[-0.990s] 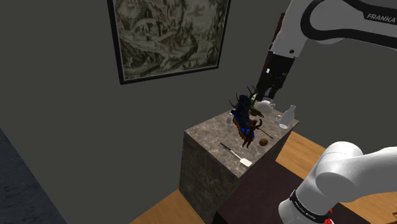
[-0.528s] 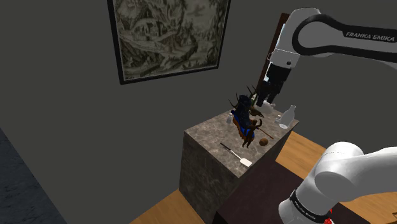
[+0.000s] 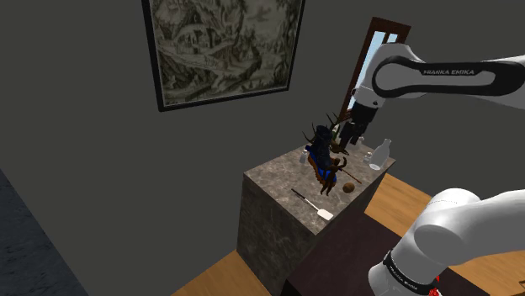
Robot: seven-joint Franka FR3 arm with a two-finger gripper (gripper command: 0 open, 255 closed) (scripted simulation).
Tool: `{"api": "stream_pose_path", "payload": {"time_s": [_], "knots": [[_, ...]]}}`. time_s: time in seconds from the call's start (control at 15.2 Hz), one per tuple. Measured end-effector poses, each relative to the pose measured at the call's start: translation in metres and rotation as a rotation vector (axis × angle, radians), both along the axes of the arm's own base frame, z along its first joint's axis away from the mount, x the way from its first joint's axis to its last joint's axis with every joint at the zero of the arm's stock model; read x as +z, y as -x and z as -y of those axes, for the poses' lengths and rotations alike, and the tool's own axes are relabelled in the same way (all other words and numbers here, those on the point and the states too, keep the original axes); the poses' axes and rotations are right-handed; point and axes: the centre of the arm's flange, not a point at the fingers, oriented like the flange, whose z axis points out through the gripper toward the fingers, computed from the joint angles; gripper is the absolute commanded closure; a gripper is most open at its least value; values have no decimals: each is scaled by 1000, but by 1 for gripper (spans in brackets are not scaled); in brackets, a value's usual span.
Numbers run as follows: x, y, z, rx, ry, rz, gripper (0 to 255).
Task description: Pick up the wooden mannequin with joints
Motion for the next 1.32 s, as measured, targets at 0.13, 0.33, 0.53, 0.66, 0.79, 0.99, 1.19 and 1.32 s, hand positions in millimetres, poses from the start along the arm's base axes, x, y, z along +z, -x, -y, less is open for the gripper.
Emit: {"api": "stream_pose_path", "payload": {"time_s": [0.13, 0.33, 0.53, 0.66, 0.79, 0.99, 1.19, 1.32], "knots": [[-15, -3, 18, 7, 6, 7, 0], [-39, -8, 46, 19, 14, 17, 0], [-62, -20, 78, 30, 24, 28, 0], [-81, -25, 94, 37, 29, 34, 0], [-95, -29, 115, 45, 35, 42, 0], [-114, -39, 149, 55, 45, 52, 0], [-137, -51, 175, 68, 53, 62, 0], [-155, -56, 193, 74, 60, 69, 0]]}}
